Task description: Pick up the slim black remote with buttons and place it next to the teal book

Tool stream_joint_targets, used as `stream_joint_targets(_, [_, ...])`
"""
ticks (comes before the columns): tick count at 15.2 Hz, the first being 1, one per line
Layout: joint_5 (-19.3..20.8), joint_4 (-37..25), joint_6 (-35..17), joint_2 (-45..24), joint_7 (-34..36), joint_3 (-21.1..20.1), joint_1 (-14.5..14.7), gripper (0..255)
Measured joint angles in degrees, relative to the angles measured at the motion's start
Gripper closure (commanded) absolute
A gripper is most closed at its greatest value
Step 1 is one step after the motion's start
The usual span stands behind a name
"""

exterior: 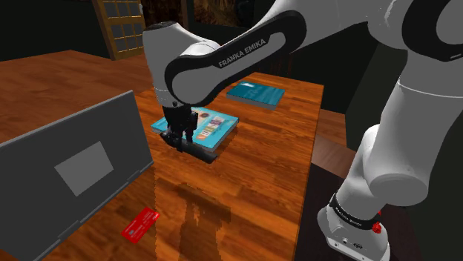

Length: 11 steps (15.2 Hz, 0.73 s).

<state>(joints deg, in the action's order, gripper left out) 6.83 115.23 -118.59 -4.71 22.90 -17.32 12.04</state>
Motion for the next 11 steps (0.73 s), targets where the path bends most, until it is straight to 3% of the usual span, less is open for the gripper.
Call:
stream_joint_targets(3, [-0.56, -0.28, 1.55, 1.40, -0.96, 0.22, -0.36, 255])
stream_joint_targets(11, [-2.70, 10.27, -1.38, 10.14, -11.65, 5.27, -5.22, 255])
